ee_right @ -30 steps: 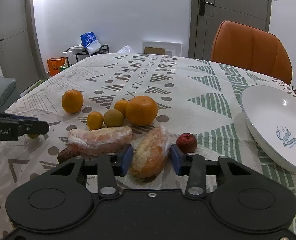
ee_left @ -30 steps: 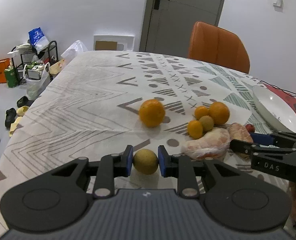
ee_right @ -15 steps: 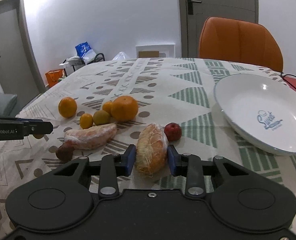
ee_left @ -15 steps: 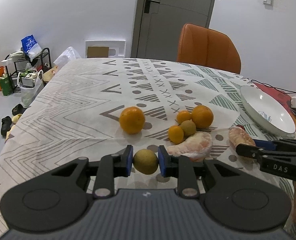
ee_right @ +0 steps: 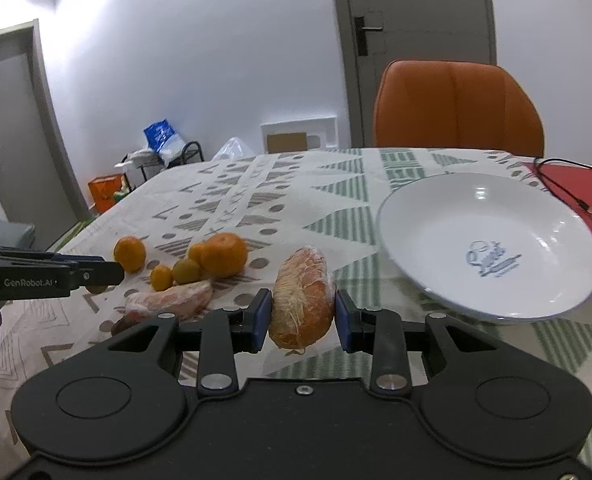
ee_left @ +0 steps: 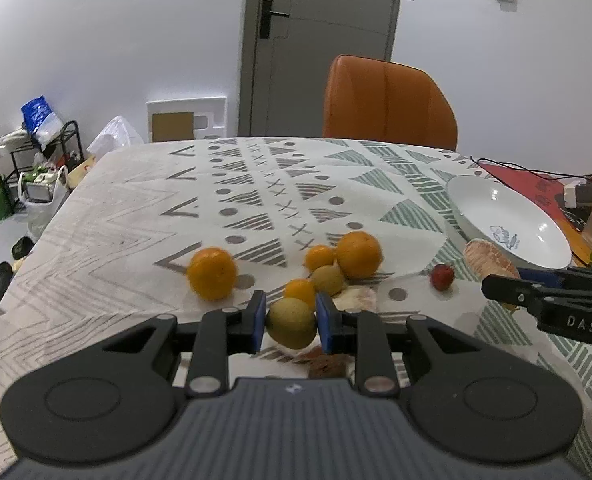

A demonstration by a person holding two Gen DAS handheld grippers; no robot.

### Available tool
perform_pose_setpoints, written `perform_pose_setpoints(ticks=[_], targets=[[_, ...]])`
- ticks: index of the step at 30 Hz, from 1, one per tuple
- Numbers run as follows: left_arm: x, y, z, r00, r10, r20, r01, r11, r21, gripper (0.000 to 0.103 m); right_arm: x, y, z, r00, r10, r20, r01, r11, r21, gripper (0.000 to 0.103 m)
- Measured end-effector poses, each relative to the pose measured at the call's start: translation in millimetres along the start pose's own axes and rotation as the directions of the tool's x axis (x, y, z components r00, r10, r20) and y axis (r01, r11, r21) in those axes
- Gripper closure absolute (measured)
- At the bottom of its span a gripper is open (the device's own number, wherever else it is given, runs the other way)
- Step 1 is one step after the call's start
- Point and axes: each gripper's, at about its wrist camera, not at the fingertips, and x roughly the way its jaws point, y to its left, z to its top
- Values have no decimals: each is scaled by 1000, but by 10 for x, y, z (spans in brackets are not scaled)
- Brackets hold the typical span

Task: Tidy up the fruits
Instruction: 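Carry the wrapped bread with the right tool onto the white plate and release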

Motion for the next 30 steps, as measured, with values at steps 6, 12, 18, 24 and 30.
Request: perform_pose_setpoints(ticks=[6,12,18,24,30], targets=[[31,-199,83,1000,-20,16,19,999,32,78,-124,-243,27,999,-27,38,26,999,38,71],[80,-371,162,999,-43,24,41,997,61,78,-203,-472,48,996,-69,64,65,995,69,71],[141,-521,224,997,-66,33,63,994,83,78,-219,-664,8,991,-117,59,111,989,93,71],[222,-634,280,996,-87,24,84,991,106,78,-223,-821,-34,983,-172,60,164,979,118,71],[290,-767,355,995,-101,27,97,987,129,78,-193,-940,-21,973,-224,65,216,970,108,71]])
